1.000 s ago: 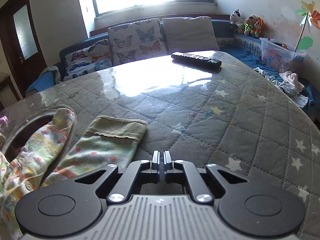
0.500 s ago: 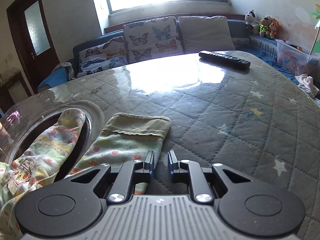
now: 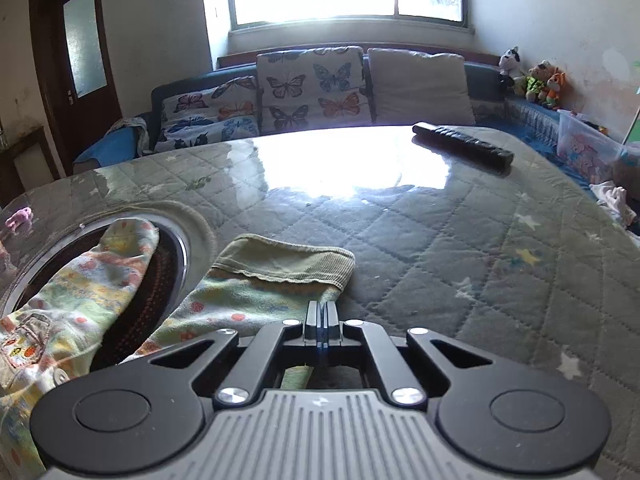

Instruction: Fold clothes

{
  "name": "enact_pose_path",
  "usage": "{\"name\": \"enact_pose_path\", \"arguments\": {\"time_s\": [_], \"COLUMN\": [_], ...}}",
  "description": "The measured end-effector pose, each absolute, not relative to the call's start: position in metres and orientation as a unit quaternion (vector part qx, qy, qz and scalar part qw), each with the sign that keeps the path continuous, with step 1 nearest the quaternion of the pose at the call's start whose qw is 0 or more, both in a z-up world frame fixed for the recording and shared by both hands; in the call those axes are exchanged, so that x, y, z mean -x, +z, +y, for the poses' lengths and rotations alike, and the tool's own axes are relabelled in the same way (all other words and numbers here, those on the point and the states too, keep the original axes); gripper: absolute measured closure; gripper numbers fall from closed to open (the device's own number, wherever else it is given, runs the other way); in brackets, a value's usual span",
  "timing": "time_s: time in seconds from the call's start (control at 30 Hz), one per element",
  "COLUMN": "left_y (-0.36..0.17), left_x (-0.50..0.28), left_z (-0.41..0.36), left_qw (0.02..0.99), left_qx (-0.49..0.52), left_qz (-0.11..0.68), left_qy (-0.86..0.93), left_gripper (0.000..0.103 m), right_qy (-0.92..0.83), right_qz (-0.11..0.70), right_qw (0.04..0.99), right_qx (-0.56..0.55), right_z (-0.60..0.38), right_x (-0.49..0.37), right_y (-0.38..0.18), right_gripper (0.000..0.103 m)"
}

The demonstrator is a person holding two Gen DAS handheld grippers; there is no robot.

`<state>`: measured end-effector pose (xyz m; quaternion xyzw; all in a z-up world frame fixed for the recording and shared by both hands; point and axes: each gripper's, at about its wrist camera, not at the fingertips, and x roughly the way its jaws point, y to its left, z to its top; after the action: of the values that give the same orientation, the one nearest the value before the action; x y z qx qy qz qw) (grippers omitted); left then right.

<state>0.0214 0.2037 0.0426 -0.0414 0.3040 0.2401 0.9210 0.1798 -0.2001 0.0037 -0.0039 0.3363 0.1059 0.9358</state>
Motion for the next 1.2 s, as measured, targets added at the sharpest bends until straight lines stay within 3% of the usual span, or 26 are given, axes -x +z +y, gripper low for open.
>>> {"name": "enact_pose_path", "arguments": {"time_s": [0.5,0.87,1.07,1.2], "left_y": [0.022,0.008,0.009,0.015], "left_x": [0.046,0.07,0.072,0.073], "left_z": [0.228,0.232,0.235,0.234], "left_qw": [0.893,0.871,0.872,0.877], "left_qx": [0.067,0.063,0.067,0.062], "left_qz": [0.334,0.378,0.377,0.366], "left_qy": [0.293,0.308,0.306,0.305], "left_gripper": [0.1,0.1,0.094,0.092], "right_qy": [-0.022,-0.033,-0.022,0.003], "right_qz": [0.279,0.352,0.327,0.333], "right_qw": [0.96,0.935,0.945,0.943], "right_qx": [0.031,-0.008,-0.011,-0.001], "right_z": [-0.271,-0.298,-0.308,-0.302], "right_x": [-0.109,-0.053,-0.066,-0.09], "right_y": [0.02,0.008,0.026,0.021], "right_gripper": [0.103,0.102,0.097,0.088]}}
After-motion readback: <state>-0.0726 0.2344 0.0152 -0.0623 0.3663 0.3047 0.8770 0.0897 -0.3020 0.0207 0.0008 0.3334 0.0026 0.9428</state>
